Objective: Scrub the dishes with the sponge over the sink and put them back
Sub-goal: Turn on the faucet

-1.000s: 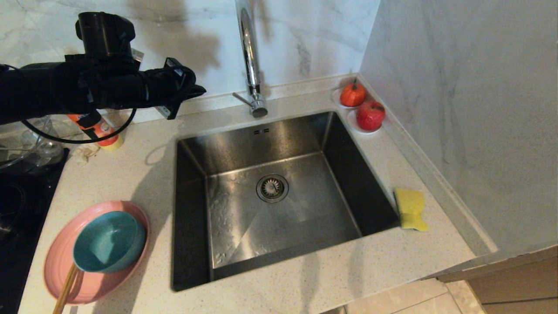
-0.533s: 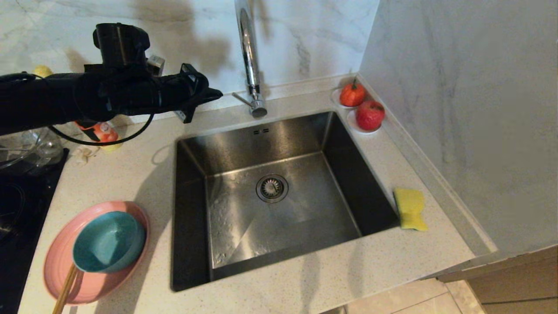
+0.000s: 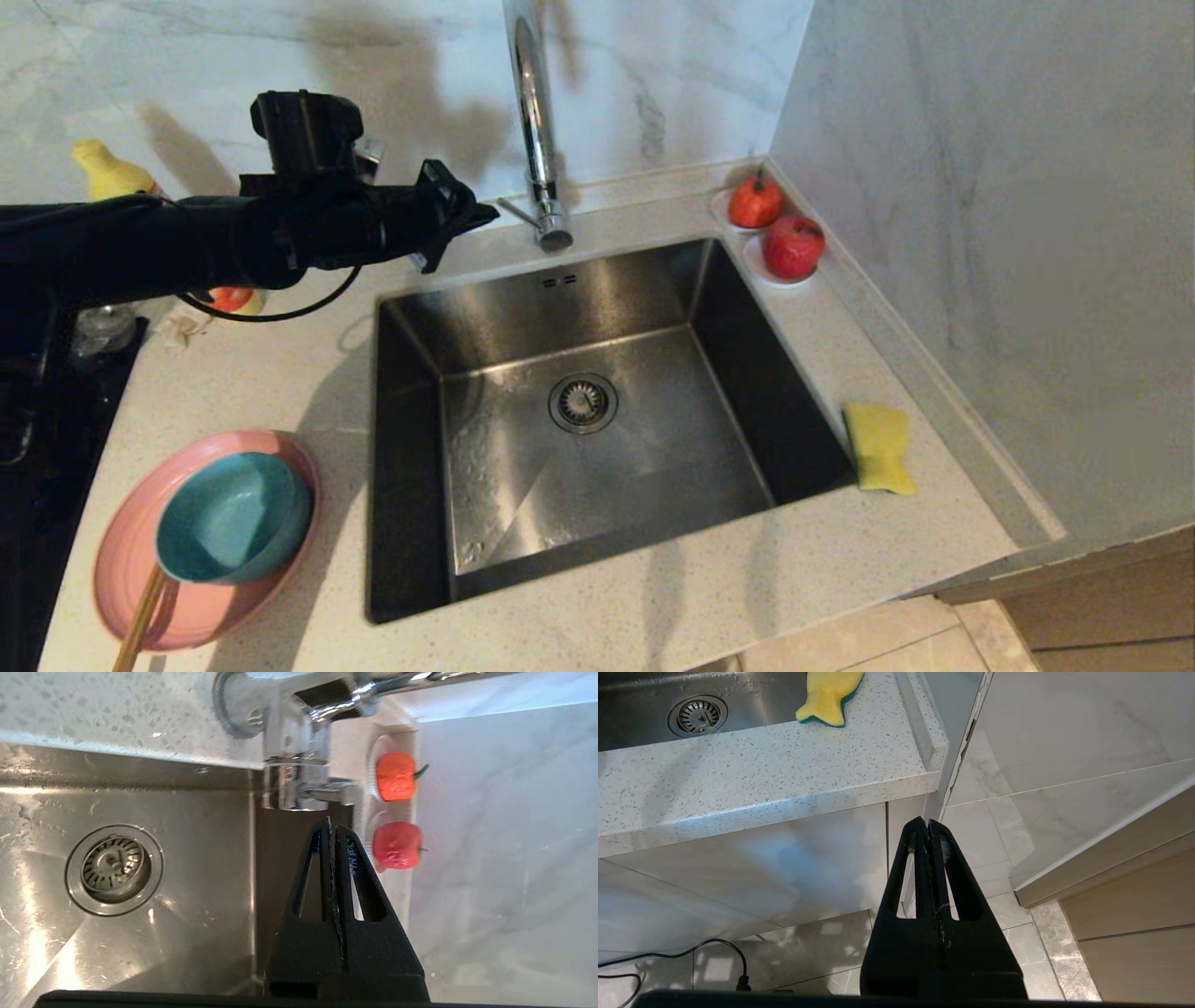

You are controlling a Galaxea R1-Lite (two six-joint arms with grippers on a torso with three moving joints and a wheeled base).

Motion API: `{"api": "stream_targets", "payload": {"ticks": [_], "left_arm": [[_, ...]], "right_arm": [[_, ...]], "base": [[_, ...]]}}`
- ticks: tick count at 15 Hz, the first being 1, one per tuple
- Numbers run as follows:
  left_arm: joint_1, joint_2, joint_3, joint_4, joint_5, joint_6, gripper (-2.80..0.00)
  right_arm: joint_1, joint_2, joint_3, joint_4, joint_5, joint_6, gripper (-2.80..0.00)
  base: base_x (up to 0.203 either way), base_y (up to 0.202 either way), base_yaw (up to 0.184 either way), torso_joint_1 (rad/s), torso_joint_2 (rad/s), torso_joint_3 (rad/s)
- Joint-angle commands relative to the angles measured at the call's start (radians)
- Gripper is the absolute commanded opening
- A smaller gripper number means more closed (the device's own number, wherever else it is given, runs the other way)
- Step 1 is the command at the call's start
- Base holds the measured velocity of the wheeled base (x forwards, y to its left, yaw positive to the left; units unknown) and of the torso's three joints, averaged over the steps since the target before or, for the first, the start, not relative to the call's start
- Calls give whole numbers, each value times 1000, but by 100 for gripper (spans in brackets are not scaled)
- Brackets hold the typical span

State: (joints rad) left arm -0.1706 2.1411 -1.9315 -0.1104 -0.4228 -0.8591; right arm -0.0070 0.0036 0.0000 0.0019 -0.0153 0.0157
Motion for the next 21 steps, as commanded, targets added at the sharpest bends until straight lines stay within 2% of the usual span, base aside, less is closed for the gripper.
{"api": "stream_targets", "payload": {"ticks": [1,11,14,21], "left_arm": [[0,31,0,-24,-2,-3,-280],[2,65,-3,-117,3,9,-280],[0,78,-3,-162,75,8,-280],[-7,78,-3,-216,75,-7,-280]], "right_arm": [[1,-1,0,0,0,1,-280],[-1,-1,0,0,0,0,-280],[1,-1,2,0,0,1,-280],[-1,-1,0,0,0,0,-280]], "base": [[0,0,0,0,0,0],[0,0,0,0,0,0],[0,0,0,0,0,0],[0,0,0,0,0,0]]}}
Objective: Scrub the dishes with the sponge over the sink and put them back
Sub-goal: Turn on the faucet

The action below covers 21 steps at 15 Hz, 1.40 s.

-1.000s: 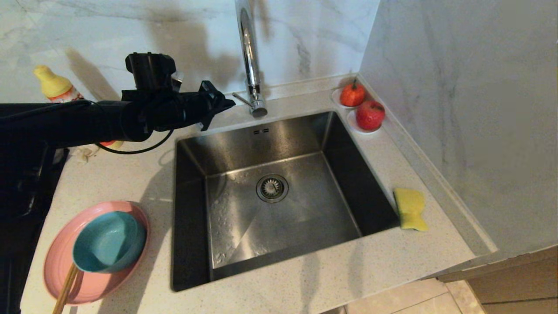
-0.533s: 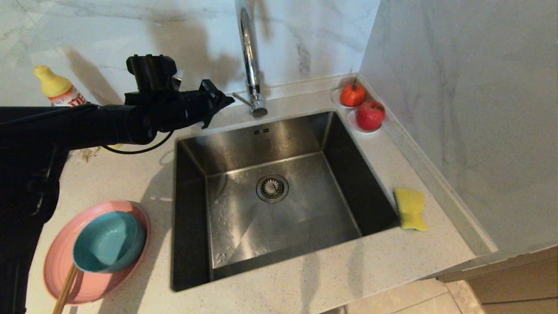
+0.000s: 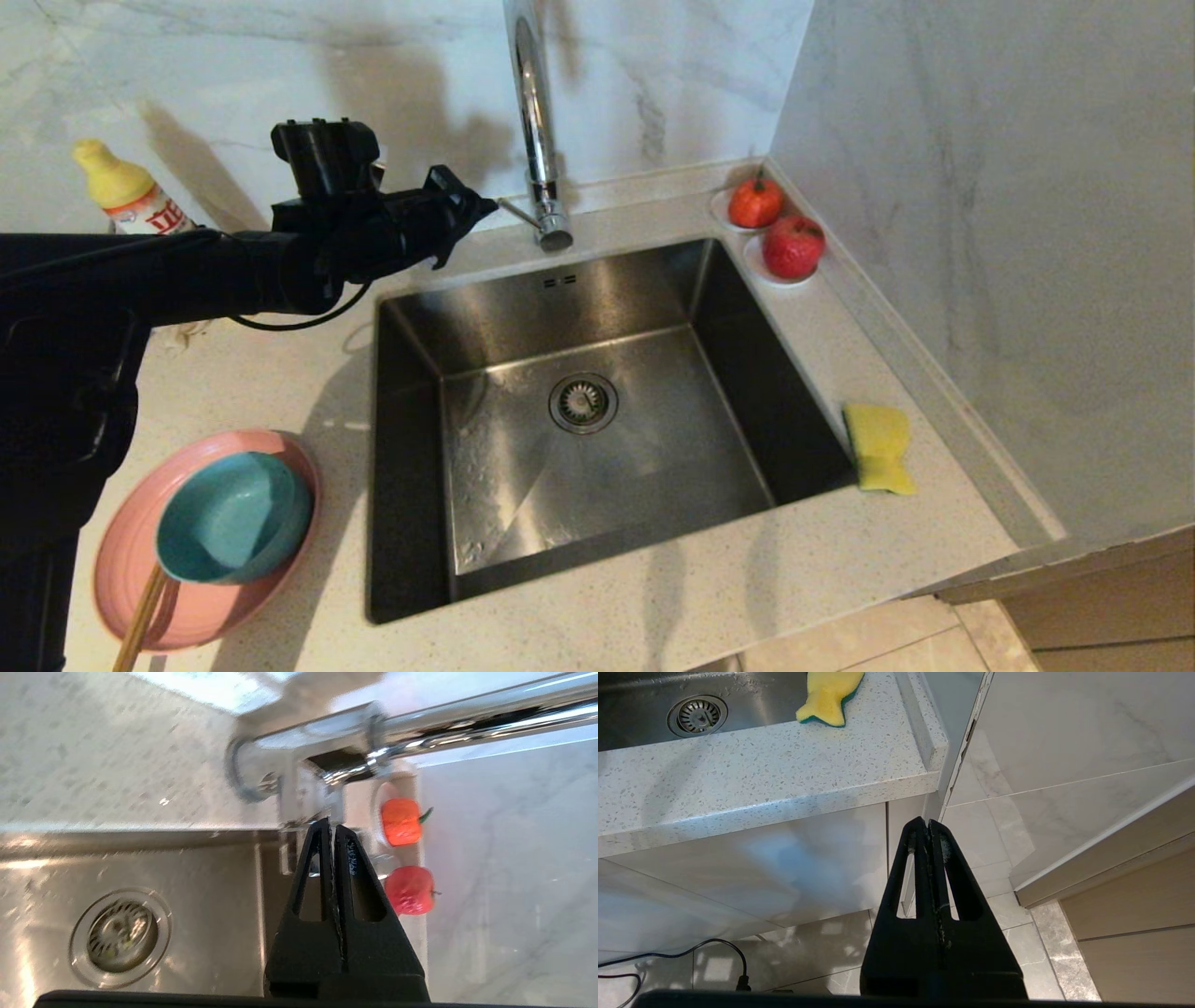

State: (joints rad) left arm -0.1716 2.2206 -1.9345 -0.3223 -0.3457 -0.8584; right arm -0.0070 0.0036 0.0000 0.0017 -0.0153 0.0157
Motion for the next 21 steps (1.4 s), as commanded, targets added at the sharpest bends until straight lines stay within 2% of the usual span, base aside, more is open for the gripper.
{"api": "stream_targets", "payload": {"ticks": [1,8,21], "left_arm": [[-16,-6,-1,-6,-1,-11,-280],[-57,-1,0,-35,45,-14,-280],[-39,17,-8,-86,40,-11,-280]], "right_arm": [[-1,-1,0,0,0,0,-280],[-1,-1,1,0,0,1,-280],[0,-1,1,0,0,1,-280]], "base": [[0,0,0,0,0,0],[0,0,0,0,0,0],[0,0,0,0,0,0]]}}
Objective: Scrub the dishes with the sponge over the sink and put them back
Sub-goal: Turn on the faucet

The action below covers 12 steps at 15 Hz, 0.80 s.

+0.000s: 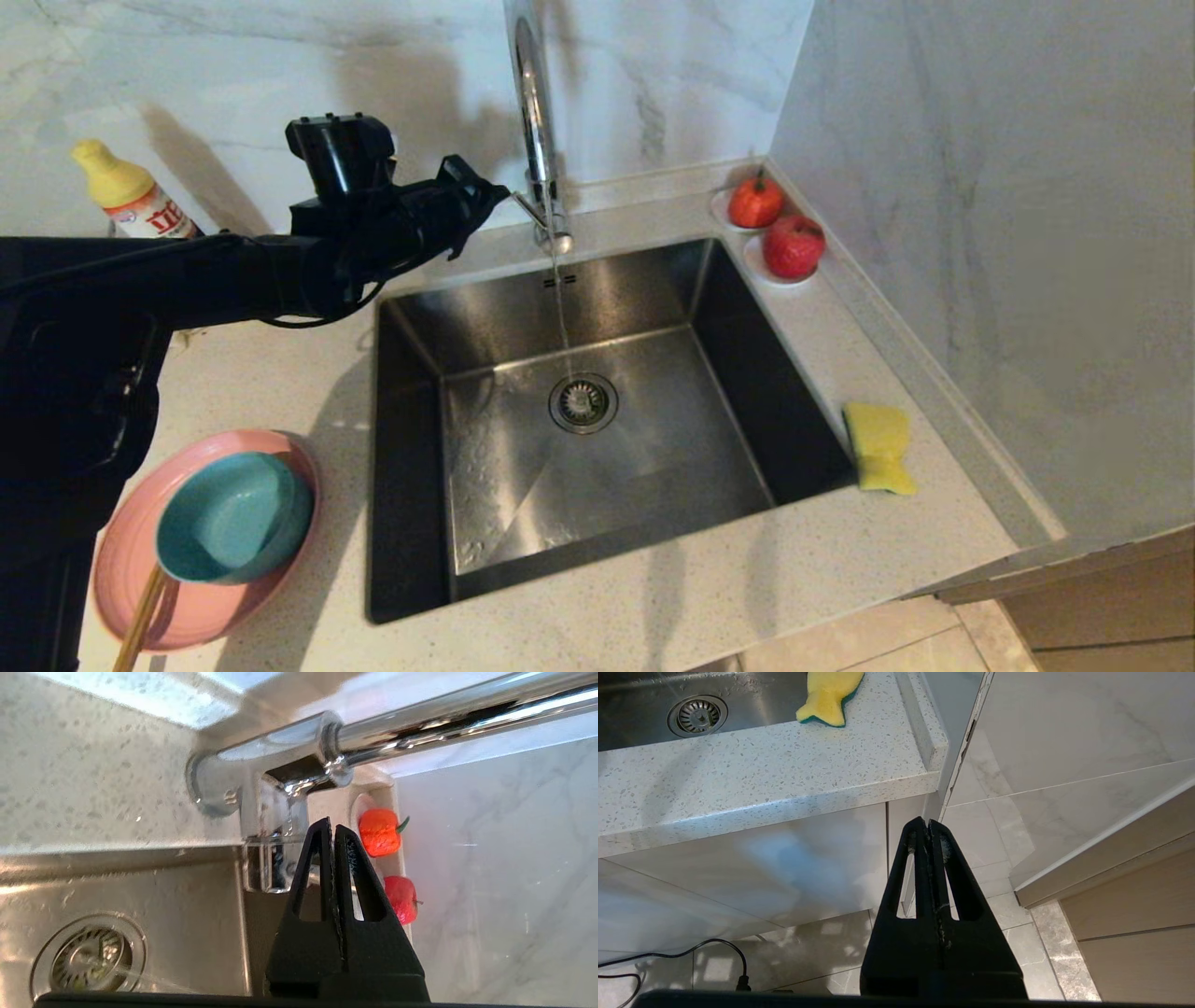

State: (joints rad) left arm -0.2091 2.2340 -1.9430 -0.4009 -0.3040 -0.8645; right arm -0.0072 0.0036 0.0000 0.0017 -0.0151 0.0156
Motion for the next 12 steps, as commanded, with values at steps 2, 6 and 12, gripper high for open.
{"api": "stream_targets", "payload": {"ticks": [2,6,12], "left_arm": [[-1,12,1,-27,-1,-5,-280],[-1,29,1,-66,-1,-10,-280],[-4,36,1,-132,-19,-56,-280]], "right_arm": [[0,-1,1,0,0,1,-280],[1,-1,0,0,0,0,-280],[0,-1,0,0,0,1,-280]], "base": [[0,0,0,0,0,0],[0,0,0,0,0,0],[0,0,0,0,0,0]]}}
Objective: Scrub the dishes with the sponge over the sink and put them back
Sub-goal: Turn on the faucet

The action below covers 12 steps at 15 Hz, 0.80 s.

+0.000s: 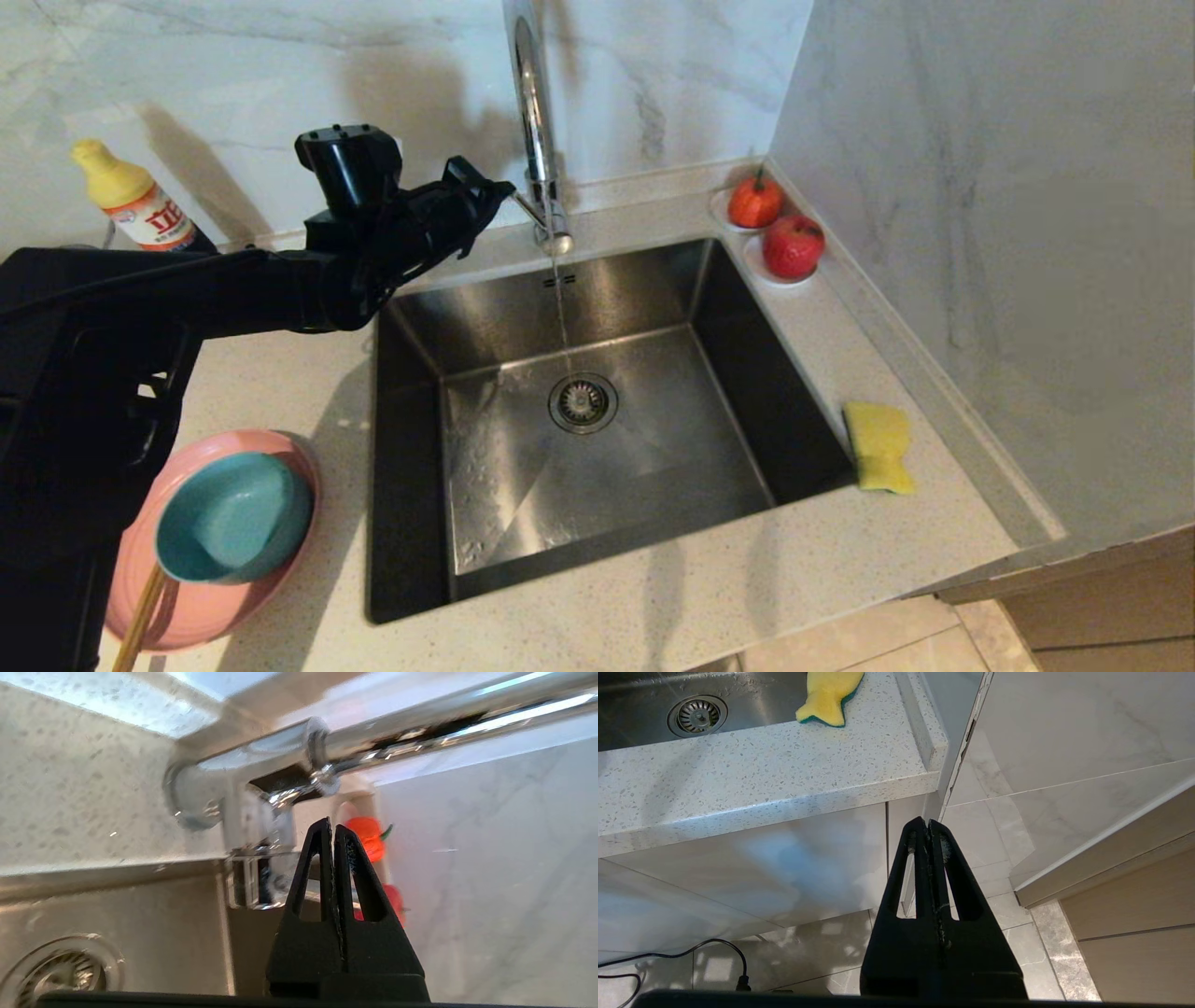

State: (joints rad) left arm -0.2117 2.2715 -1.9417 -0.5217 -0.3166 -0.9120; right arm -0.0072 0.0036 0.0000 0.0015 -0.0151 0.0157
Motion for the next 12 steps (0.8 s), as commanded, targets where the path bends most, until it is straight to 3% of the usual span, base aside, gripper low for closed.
{"api": "stream_targets", "payload": {"ticks": [1,12], "left_arm": [[-6,-6,0,-13,-19,-8,-280],[-32,3,10,-29,-47,-8,-280]], "right_arm": [[1,-1,1,0,0,0,-280],[0,-1,0,0,0,0,-280]], "base": [[0,0,0,0,0,0],[0,0,0,0,0,0]]}}
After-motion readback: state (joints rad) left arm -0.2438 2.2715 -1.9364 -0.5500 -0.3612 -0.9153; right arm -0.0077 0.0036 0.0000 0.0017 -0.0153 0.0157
